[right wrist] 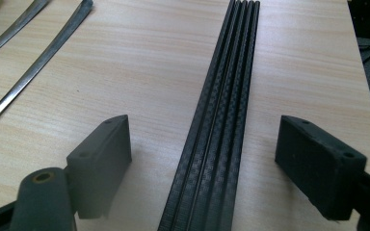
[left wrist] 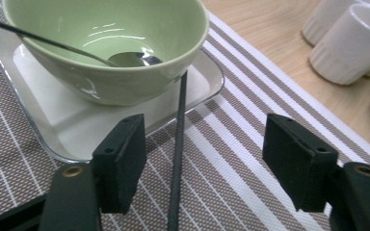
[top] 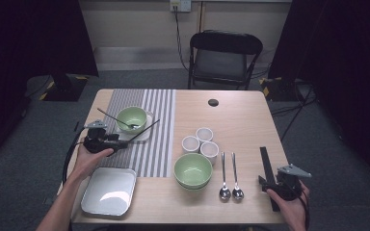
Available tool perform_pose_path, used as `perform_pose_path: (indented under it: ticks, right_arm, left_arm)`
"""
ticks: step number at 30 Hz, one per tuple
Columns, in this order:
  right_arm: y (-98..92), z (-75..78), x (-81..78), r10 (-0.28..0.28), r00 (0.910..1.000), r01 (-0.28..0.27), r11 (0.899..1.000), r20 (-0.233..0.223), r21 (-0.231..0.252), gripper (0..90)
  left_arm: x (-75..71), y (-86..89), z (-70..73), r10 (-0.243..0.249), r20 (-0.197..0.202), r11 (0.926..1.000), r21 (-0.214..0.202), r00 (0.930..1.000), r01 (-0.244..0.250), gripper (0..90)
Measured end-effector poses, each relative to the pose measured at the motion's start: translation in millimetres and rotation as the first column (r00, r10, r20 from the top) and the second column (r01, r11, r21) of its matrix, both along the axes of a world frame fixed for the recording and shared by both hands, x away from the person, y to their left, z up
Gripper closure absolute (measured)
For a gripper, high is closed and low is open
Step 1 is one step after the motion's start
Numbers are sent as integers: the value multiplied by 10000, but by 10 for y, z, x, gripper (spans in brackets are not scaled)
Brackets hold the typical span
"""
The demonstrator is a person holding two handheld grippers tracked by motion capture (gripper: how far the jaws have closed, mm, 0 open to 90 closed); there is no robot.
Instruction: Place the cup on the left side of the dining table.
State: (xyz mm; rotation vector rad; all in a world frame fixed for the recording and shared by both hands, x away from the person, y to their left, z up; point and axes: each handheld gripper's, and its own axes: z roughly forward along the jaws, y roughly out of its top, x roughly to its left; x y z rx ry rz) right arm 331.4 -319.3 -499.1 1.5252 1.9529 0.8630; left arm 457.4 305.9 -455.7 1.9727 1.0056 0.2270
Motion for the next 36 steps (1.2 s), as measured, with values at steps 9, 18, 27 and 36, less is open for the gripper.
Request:
perform_pose_path:
  ticks: [9, 18, 27, 36]
  right_arm:
    - [-19, 85, -25, -323, 9994, 323, 9995, 88, 8, 302]
    - [11, 173, -66, 164, 9997, -179, 9961, 186, 868, 595]
    - [77, 153, -49, 382, 9992, -377, 9988, -142, 317, 706]
    - [59, 131, -48, 425, 9987, -418, 9987, -264, 288, 757]
  left_arm:
    - [-158, -32, 163, 129, 470, 9993, -343, 9988, -113, 282]
    - [-366, -147, 213, -256, 863, 9997, 68, 9959, 251, 280]
    - [-452, -155, 153, -281, 803, 9988, 428, 9964, 247, 278]
    - [-459, -153, 142, -353, 686, 9994, 86, 9970, 348, 239]
